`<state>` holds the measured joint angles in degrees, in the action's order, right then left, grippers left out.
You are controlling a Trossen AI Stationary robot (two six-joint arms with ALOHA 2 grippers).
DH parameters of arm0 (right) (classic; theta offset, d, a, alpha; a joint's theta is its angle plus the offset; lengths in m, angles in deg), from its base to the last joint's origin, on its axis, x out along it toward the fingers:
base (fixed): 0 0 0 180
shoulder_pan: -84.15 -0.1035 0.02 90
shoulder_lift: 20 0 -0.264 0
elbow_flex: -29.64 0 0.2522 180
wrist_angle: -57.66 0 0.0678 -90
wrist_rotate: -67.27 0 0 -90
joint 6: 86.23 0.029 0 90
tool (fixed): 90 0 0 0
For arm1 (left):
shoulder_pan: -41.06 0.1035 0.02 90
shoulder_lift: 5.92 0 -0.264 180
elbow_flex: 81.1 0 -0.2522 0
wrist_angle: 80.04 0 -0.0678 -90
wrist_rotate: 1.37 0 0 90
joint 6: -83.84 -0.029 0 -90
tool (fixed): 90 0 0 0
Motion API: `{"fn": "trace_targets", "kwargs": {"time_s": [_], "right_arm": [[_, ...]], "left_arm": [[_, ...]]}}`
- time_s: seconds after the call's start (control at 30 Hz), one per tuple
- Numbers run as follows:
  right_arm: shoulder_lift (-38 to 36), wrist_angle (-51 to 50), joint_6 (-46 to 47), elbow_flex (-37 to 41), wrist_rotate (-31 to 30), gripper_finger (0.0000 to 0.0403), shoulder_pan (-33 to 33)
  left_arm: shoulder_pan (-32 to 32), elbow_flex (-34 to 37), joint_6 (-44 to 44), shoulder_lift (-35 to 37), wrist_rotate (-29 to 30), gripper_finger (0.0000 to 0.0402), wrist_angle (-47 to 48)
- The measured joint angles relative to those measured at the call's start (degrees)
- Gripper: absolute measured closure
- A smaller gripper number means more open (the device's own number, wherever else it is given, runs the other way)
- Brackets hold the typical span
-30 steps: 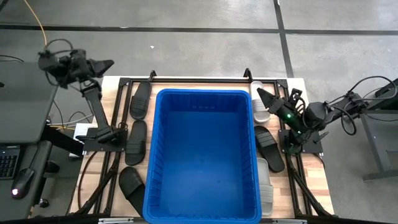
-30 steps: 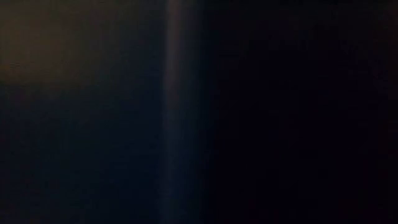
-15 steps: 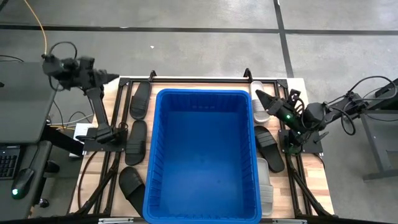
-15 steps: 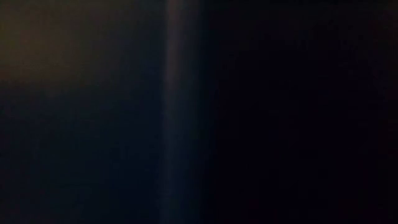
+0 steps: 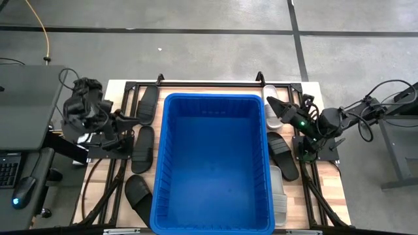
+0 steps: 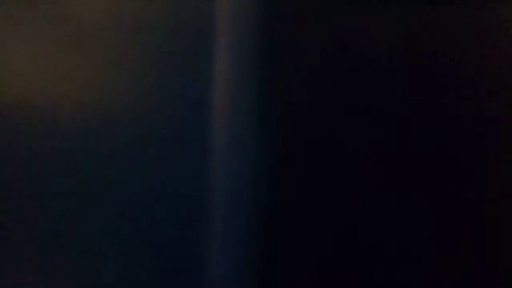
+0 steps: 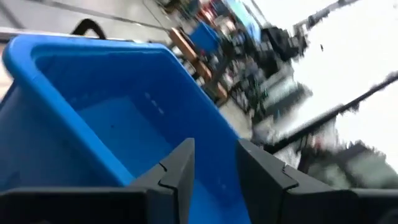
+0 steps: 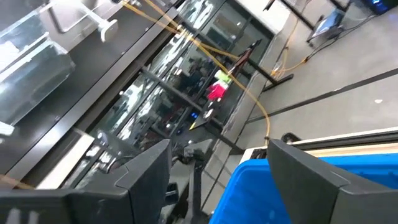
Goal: Pick and place slides into bin
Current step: Put the top left black slide in the bin
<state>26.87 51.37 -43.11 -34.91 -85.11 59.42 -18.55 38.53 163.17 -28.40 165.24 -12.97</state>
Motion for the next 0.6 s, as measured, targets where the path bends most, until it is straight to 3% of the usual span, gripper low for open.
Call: {"fn": "trace_targets", "kwargs": {"time_s": [0.17, 0.27, 0.37, 0.5, 0.6], "right_arm": [[-0.11, 0.01, -0.73, 0.00, 5.31, 0.0148, 0.00], [-0.11, -0.03, -0.54, 0.00, 8.19, 0.0148, 0.00], [-0.44, -0.13, 0.13, 0.00, 10.19, 0.0148, 0.00], [-0.46, -0.27, 0.39, 0.00, 11.12, 0.0148, -0.04], [-0.47, -0.90, 0.39, 0.00, 12.74, 0.0148, -0.04]], "left_arm": [[0.01, 0.11, 9.61, -4.71, 8.68, 0.0297, 2.37], [0.03, 1.40, 14.00, -4.96, 5.94, 0.0294, 6.53], [0.03, 5.97, 23.46, -5.40, 8.65, 0.0294, 6.74], [0.18, 14.08, 38.74, -5.38, 12.79, 0.0294, 2.11], [3.48, 19.19, 42.54, -6.29, 13.30, 0.0294, -5.51]]}}
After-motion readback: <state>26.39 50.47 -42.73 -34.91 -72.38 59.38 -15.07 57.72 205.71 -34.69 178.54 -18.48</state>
